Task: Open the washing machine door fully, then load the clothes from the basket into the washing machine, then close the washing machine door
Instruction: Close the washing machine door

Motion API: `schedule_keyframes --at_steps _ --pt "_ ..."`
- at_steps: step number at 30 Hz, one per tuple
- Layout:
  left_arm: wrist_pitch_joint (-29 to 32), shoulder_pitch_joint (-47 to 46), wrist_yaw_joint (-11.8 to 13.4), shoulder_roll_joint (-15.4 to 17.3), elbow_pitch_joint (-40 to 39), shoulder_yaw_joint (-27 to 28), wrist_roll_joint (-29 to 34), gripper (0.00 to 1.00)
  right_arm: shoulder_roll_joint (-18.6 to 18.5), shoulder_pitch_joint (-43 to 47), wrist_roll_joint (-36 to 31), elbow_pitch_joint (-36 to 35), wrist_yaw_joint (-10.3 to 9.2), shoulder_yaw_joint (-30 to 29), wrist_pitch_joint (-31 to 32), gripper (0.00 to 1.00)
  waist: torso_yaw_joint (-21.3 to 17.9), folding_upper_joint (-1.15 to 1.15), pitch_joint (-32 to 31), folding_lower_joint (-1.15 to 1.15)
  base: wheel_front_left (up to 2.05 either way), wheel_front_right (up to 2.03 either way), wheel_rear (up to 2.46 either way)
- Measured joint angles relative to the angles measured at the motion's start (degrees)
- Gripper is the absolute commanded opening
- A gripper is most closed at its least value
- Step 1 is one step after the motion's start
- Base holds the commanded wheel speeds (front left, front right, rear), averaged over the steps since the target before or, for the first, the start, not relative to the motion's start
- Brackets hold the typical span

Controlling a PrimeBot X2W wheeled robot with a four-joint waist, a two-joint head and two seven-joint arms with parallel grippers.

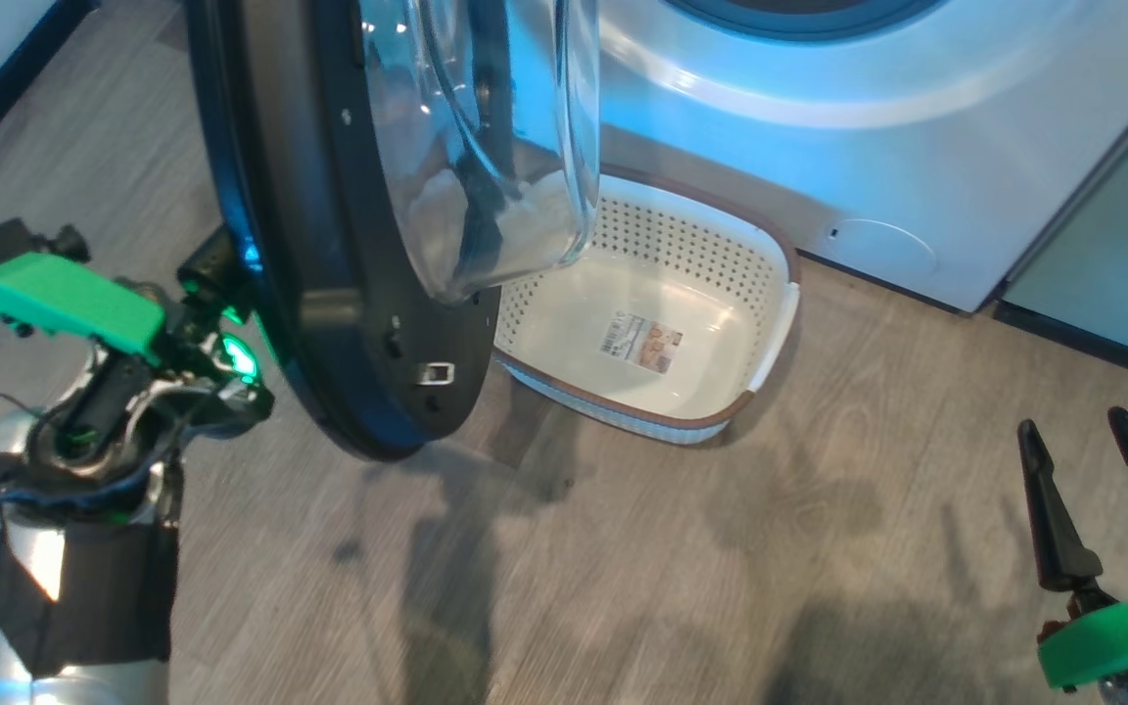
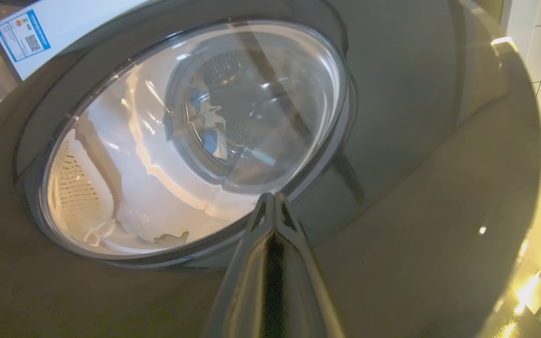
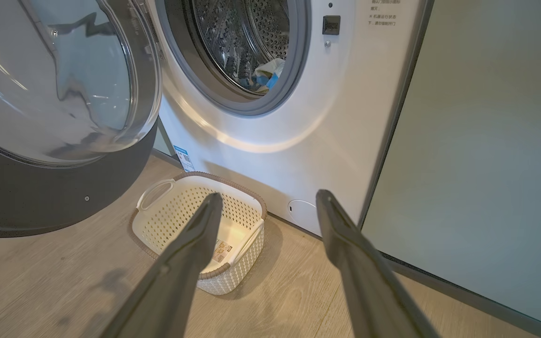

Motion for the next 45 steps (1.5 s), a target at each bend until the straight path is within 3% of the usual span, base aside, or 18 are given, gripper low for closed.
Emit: schedule_keyframes --at_steps 10,31,45 --pt "1.76 -0.01 0.00 -1.10 -0.33 -1.78 0.44 0.00 0.87 -1.47 0.25 2.25 0.00 0.98 -1.82 1.00 -4.32 0.00 -0.46 0.00 0.00 0.00 0.00" --pt "2.14 -4.35 0.00 -2.10 3.77 -2.79 3.02 0.00 3.59 -4.48 1.04 7.24 0.00 1.31 -6.32 1.00 -18.17 0.00 -0.13 0.00 0.00 0.00 0.00" --pt "0.34 -8.54 0.00 -2.58 8.36 -3.09 3.99 0.00 4.14 -5.43 1.12 9.70 0.00 1.90 -7.82 1.00 -22.65 0.00 -0.35 0.00 0.00 0.00 0.00"
